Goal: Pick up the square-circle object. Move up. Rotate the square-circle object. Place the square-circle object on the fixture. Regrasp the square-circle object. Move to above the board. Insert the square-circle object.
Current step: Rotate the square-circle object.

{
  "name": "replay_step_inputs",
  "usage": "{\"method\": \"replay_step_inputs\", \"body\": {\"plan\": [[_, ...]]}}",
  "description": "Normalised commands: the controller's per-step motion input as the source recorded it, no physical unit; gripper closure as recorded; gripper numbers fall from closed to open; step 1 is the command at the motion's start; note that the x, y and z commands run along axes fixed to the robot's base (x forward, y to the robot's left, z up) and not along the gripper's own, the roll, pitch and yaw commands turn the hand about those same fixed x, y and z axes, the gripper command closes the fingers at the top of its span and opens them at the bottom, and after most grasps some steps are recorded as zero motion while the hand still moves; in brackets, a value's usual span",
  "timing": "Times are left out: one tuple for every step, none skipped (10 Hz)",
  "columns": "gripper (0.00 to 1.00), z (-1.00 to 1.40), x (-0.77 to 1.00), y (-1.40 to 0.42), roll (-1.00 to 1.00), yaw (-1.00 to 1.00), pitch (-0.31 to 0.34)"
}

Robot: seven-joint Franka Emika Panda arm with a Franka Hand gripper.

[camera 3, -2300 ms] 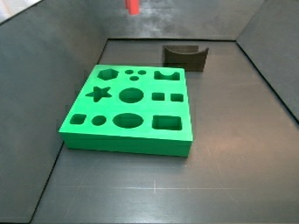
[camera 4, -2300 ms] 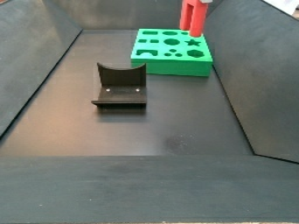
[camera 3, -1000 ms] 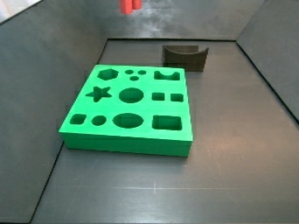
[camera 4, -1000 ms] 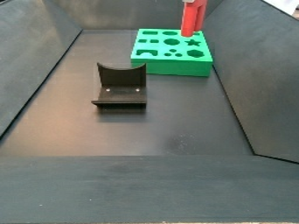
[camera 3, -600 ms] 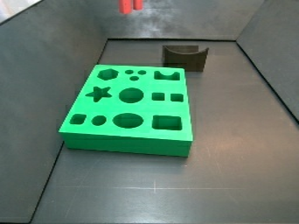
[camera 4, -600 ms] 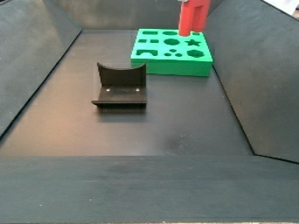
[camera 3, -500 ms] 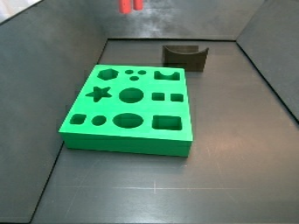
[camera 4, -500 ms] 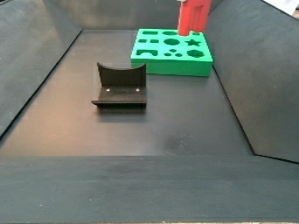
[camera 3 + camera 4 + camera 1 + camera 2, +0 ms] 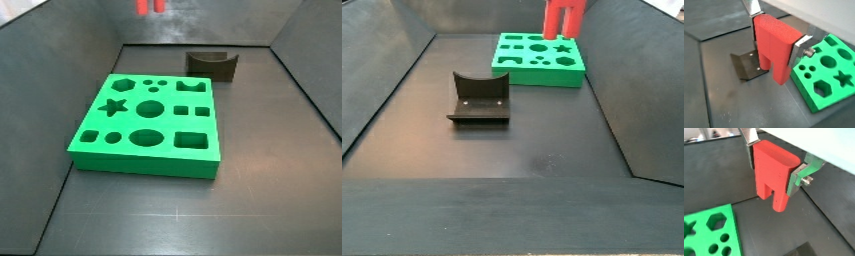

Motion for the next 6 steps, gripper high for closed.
{"method": "replay_step_inputs", "body": {"plan": [[1.00, 0.00, 0.00, 0.01, -0.11, -1.00, 0.032], [1.00, 0.00, 0.00, 0.01, -0.13, -0.94, 0.037], [1.00, 0.00, 0.00, 0.01, -0.13, -0.68, 0.037], [1.00, 0.01, 0.00, 0.01, -0.13, -0.46, 0.036], [1.00, 0.01, 0.00, 0.01, -0.13, -0.26, 0.035], [1.00, -1.00, 0.00, 0.00, -0.33, -0.18, 0.035]]}}
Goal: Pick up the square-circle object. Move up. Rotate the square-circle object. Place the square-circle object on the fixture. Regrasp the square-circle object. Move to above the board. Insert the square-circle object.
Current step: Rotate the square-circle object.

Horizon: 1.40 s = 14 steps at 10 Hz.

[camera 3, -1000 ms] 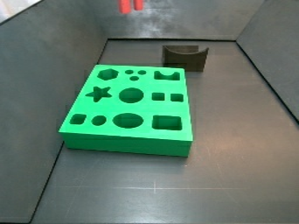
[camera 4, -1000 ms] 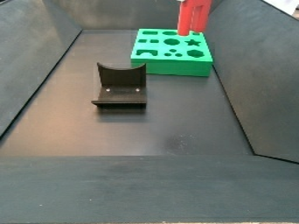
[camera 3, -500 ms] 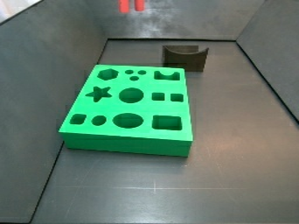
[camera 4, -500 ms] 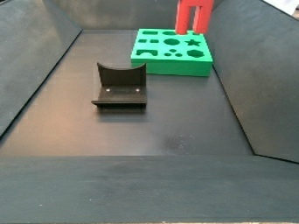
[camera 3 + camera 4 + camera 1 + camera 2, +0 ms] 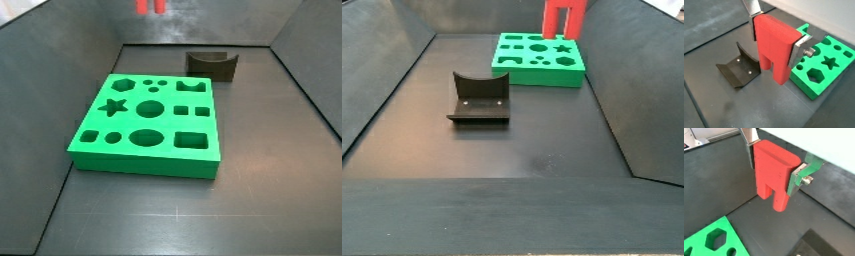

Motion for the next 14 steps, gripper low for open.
{"method": "replay_step_inputs", "body": {"plan": [[1.00, -1.00, 0.01, 0.00, -0.32, -0.13, 0.017], [1.00, -1.00, 0.01, 0.01, -0.29, -0.10, -0.016], [1.00, -1.00, 0.01, 0.01, -0.24, -0.07, -0.040], [1.00, -1.00, 0.00, 0.01, -0.20, -0.06, -0.066], [1.00, -1.00, 0.00, 0.02, -0.17, -0.05, -0.077], [1.00, -1.00, 0.00, 0.02, -0.16, -0.05, -0.074], [1.00, -1.00, 0.01, 0.03, -0.14, -0.05, -0.067], [1.00, -1.00, 0.01, 0.03, -0.13, -0.05, -0.062], [1.00, -1.00, 0.01, 0.04, -0.10, -0.05, -0.060], [1.00, -0.95, 0.01, 0.05, -0.08, -0.05, -0.060], [1.00, -0.79, 0.01, 0.04, -0.06, -0.05, -0.060], [1.00, -0.63, 0.01, 0.04, -0.05, -0.05, -0.057], [1.00, -0.48, 0.01, 0.03, -0.03, -0.04, -0.052], [1.00, -0.28, 0.02, 0.03, -0.02, -0.04, -0.044]]}}
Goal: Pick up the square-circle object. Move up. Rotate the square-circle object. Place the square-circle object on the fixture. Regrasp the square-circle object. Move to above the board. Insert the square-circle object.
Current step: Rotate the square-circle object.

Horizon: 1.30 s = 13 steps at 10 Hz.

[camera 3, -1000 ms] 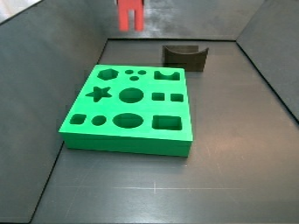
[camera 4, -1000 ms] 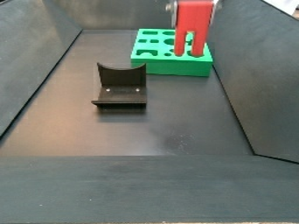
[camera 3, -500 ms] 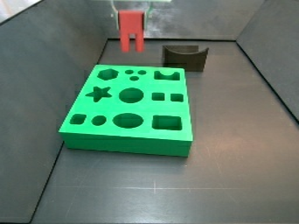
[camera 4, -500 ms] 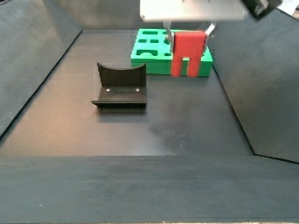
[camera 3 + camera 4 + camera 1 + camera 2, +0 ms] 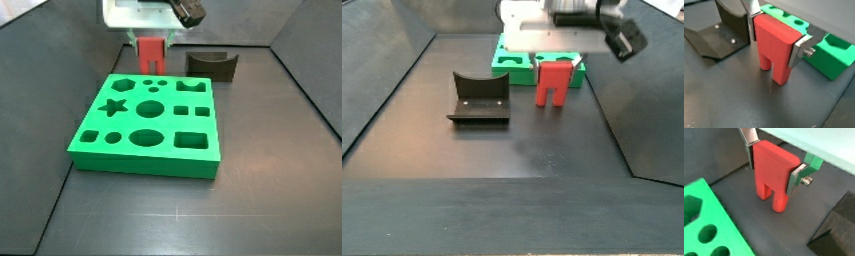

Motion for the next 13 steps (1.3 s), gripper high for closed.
{"method": "replay_step_inputs", "body": {"plan": [[0.00, 0.00, 0.00, 0.00, 0.19, -0.04, -0.022], [0.00, 1.00, 0.00, 0.00, 0.19, -0.04, -0.015], [0.00, 1.00, -0.01, 0.00, 0.19, -0.04, -0.002], [0.00, 1.00, -0.03, -0.01, 0.17, -0.03, 0.023], [0.00, 0.89, -0.02, -0.01, 0.15, -0.02, 0.040], [0.00, 0.66, -0.01, -0.01, 0.12, -0.01, 0.060], [0.00, 0.48, -0.01, -0.01, 0.10, 0.00, 0.067], [0.00, 0.29, 0.00, -0.01, 0.08, 0.01, 0.070], [0.00, 0.00, 0.00, 0.08, 0.00, 1.00, 0.006], [0.00, -0.10, 0.01, 0.08, 0.00, 1.00, 0.005], [0.00, -0.08, 0.02, 0.06, 0.00, 1.00, 0.005], [0.00, -0.05, 0.03, 0.03, 0.00, 1.00, 0.004], [0.00, -0.05, 0.03, 0.02, 0.00, 1.00, 0.004]]}}
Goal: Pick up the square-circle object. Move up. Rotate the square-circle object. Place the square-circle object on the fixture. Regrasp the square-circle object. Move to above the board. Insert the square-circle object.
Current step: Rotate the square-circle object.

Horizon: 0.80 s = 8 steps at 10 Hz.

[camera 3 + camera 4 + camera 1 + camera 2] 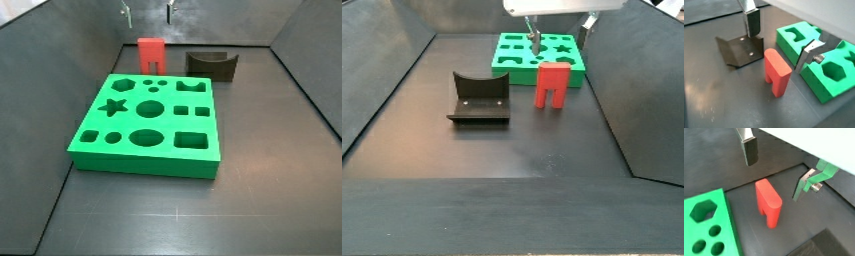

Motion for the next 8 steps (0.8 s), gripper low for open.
{"method": "replay_step_inputs", "body": {"plan": [[0.00, -0.04, 0.03, 0.01, 0.00, 1.00, 0.004], [0.00, -0.04, 0.03, 0.01, 0.00, 1.00, 0.004], [0.00, -0.03, 0.03, 0.01, 0.00, 1.00, 0.004], [0.00, -0.03, 0.03, 0.01, 0.00, 1.00, 0.004], [0.00, -0.03, 0.03, 0.01, 0.00, 1.00, 0.005], [0.00, -0.03, 0.03, 0.01, 0.01, 1.00, 0.005], [0.00, -0.03, 0.03, 0.01, 0.01, 1.00, 0.005], [0.00, -0.03, 0.03, 0.01, 0.01, 1.00, 0.005]]}}
